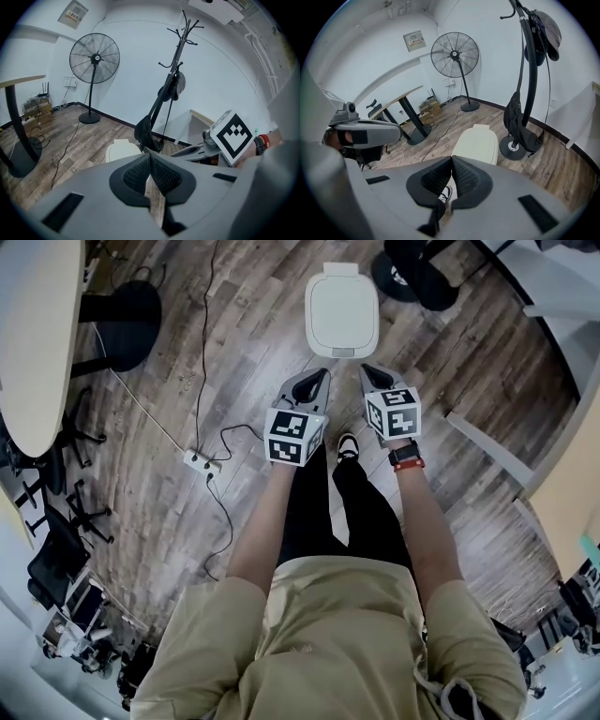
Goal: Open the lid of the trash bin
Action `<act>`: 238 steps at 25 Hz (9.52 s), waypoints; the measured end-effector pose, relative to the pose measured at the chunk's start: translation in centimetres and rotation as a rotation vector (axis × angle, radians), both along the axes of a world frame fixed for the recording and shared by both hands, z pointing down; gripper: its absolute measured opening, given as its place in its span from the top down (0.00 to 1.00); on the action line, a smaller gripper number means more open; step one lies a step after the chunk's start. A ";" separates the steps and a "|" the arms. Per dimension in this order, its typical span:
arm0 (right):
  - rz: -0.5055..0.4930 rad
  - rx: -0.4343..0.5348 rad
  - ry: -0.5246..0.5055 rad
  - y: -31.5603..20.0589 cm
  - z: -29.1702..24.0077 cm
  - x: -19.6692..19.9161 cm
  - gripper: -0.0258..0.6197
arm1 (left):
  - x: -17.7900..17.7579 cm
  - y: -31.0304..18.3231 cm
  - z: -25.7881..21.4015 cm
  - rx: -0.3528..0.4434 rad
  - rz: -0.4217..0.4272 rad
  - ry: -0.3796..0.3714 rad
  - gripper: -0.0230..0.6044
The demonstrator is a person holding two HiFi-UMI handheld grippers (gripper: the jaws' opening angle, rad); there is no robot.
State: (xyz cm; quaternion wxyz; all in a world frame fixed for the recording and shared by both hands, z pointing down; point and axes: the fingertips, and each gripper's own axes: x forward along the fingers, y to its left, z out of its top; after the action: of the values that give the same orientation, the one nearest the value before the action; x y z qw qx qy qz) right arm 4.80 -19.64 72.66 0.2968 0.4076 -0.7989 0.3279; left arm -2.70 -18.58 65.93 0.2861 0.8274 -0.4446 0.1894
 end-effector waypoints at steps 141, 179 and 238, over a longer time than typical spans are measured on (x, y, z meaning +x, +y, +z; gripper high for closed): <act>-0.039 -0.280 0.031 -4.0 24.1 -3.4 0.93 | -2.4 -6.4 19.8 -0.178 -0.013 0.078 0.93; 0.057 -0.180 0.018 -1.7 7.9 0.0 0.93 | -2.3 -3.4 7.4 -0.132 0.003 0.059 0.93; 0.158 0.269 -0.038 8.9 -29.6 6.4 0.93 | -2.7 9.7 -24.1 0.173 -0.148 -0.019 0.93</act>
State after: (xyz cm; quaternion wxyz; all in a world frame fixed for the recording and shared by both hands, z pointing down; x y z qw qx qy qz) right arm 11.20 -10.73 43.02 0.1977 0.4990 -0.8065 0.2480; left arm -5.44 -8.87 41.83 0.2226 0.8120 -0.5219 0.1364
